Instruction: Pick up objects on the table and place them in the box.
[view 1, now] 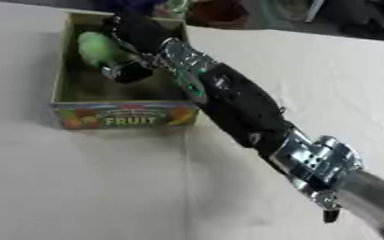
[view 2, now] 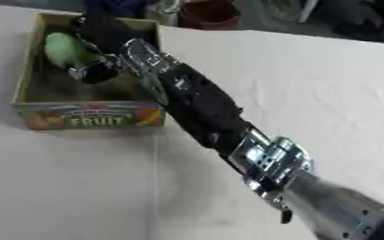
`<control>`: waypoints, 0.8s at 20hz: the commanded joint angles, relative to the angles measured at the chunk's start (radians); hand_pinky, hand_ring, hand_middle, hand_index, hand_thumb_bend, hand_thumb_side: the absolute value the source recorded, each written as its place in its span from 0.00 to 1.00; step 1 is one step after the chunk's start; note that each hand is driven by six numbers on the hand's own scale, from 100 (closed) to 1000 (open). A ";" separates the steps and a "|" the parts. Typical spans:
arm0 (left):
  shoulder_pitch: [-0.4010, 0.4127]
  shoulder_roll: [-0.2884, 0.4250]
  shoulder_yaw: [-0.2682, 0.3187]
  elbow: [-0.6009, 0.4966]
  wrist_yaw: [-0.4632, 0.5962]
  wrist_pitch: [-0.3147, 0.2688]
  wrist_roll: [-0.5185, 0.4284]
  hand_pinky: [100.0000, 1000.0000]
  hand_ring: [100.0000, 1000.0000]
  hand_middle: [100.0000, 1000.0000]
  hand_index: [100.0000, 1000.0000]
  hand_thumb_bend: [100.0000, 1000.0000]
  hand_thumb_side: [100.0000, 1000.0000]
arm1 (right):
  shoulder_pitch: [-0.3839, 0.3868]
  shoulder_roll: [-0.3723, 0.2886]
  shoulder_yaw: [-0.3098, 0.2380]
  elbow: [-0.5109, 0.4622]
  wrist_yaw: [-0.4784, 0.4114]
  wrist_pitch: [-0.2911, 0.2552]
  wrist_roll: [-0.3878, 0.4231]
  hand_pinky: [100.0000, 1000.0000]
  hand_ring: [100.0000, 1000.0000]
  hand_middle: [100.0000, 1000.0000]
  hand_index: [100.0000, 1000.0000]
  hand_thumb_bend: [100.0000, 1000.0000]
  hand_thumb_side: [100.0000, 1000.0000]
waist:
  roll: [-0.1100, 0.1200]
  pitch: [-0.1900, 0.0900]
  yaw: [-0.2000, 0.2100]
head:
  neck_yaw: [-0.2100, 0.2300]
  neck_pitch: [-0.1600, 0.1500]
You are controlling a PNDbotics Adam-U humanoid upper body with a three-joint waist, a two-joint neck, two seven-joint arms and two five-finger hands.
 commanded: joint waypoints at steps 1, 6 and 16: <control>-0.006 0.013 0.001 -0.020 0.002 0.002 0.000 0.38 0.36 0.40 0.54 0.00 0.72 | -0.019 -0.015 -0.009 -0.025 -0.016 0.002 0.030 0.75 0.86 0.76 0.88 0.00 0.70 | 0.010 -0.016 0.000 | 0.001 -0.010; -0.005 0.012 0.001 -0.020 0.000 0.003 -0.002 0.38 0.36 0.40 0.54 0.00 0.72 | -0.021 -0.024 -0.007 -0.046 -0.033 0.007 0.061 0.81 0.94 0.84 0.98 0.49 0.69 | 0.010 -0.016 0.001 | 0.000 -0.010; 0.000 0.015 0.004 -0.020 -0.003 0.007 0.000 0.38 0.36 0.40 0.54 0.00 0.73 | -0.041 -0.060 -0.022 -0.120 -0.092 0.044 0.060 0.83 0.96 0.85 1.00 0.67 0.78 | 0.009 -0.023 -0.007 | 0.006 -0.007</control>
